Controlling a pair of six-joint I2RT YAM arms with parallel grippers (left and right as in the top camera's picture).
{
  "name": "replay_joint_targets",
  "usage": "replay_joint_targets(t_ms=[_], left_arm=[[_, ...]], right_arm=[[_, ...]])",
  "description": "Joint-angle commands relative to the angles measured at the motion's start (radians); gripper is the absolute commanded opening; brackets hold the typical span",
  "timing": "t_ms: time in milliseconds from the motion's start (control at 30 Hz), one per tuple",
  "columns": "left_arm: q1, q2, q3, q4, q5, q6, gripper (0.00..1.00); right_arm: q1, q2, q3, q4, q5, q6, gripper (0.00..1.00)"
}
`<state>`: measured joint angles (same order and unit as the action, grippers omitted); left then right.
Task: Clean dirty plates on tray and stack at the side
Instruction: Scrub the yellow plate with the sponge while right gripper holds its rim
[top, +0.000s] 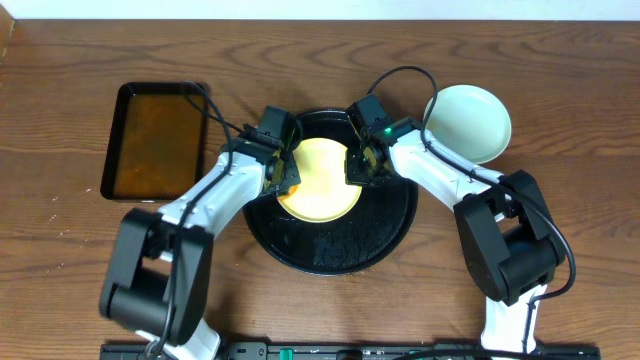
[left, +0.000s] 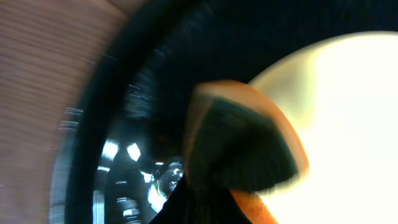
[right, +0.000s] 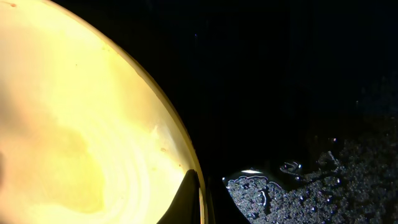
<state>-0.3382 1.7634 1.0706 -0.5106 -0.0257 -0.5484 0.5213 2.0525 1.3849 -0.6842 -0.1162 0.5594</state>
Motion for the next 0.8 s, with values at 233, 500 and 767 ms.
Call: replay_joint_targets(t_ms=[233,500,767], left_arm=[[-0.058,-0.104,-0.019,0.109,0.141,-0.057,0.08],[-0.132,0.085,-0.019,0.14,0.168,-0.122,0.08],[-0.038,0.093,-0.019,0.005,0.095,-0.054,0.08]], right_arm=[[-0.003,0.029,-0.021,-0.014,0.089,0.02,0.01],[-0.003,0.029,-0.021,-0.015,0.09,0.02,0.01],[-0.003,0.029,-0.024,-0.015,0.09,0.02,0.01]])
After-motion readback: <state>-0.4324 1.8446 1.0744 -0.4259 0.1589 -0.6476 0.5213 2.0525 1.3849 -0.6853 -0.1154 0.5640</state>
